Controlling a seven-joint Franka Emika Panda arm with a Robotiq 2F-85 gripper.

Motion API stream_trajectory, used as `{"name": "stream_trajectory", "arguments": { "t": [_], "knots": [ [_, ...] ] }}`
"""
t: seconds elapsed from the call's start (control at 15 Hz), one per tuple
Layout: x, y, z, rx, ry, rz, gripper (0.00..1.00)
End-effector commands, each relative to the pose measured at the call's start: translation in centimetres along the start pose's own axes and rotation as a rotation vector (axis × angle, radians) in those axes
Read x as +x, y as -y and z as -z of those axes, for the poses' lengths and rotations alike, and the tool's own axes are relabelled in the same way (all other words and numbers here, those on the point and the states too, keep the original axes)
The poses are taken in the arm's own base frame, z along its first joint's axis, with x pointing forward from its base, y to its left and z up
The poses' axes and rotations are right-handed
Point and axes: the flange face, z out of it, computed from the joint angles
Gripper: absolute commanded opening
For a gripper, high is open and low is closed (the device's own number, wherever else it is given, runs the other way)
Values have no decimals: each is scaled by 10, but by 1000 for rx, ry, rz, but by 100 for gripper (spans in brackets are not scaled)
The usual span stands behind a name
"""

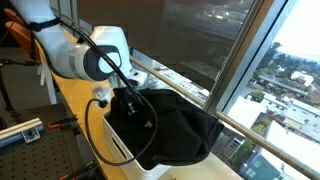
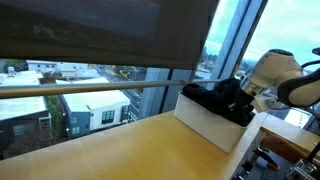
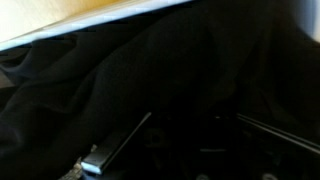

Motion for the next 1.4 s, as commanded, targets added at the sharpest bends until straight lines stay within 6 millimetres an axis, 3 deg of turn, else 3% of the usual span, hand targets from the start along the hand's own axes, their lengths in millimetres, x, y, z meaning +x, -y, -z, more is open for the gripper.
{"name": "stream_trajectory", "arguments": {
  "t": [0.0, 0.27, 0.33, 0.4, 0.47, 1.0, 1.2, 1.33],
  "knots": [
    [12, 22, -37, 30, 22, 16, 3],
    [18, 30, -35, 45, 34, 36, 3],
    [19, 32, -29, 47, 37, 42, 8],
    [19, 34, -16, 43, 42, 49, 36],
    [19, 36, -4, 42, 46, 53, 37],
    [31, 42, 171, -33, -51, 98, 95],
    [30, 55, 243, -27, -111, 115, 100],
    [33, 71, 274, 37, -164, 115, 100]
  ]
}}
